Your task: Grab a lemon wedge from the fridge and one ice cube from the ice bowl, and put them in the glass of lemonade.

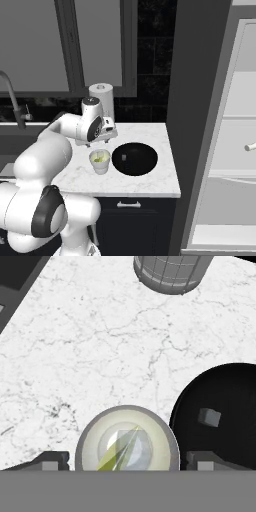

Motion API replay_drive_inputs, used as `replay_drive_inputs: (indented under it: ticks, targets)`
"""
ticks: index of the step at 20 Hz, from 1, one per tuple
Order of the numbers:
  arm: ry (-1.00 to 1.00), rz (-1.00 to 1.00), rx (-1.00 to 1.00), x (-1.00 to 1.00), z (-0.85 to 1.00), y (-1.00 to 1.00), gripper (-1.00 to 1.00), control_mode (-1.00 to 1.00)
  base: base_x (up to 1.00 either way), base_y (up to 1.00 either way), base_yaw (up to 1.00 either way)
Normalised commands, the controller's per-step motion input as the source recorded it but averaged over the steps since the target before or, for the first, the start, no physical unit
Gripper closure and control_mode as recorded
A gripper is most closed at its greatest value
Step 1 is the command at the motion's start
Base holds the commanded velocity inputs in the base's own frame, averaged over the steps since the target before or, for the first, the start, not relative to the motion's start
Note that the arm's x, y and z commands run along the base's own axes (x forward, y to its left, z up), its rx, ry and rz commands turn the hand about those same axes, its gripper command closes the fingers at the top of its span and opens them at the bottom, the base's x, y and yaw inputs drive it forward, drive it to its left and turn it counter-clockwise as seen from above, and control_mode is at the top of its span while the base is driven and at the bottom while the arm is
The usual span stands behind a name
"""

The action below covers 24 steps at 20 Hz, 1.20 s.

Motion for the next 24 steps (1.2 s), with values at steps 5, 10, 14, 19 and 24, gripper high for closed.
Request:
replay_drive_inputs:
  ticks: [5,10,14,19,24]
  targets:
    - [0.00,0.00,0.00,0.00,0.01,0.00,-1.00,-1.00,0.00,0.00,0.00]
    - [-0.01,0.00,0.01,0.00,0.16,0.00,-1.00,-1.00,0.00,0.00,0.00]
    - [-0.05,0.00,0.04,-0.06,0.32,0.00,-1.00,-1.00,0.00,0.00,0.00]
    - [-0.06,0.00,0.04,-0.11,0.34,0.00,-1.00,-1.00,0.00,0.00,0.00]
    - [-0.07,0.00,0.05,-0.28,0.27,0.00,-1.00,-1.00,0.00,0.00,0.00]
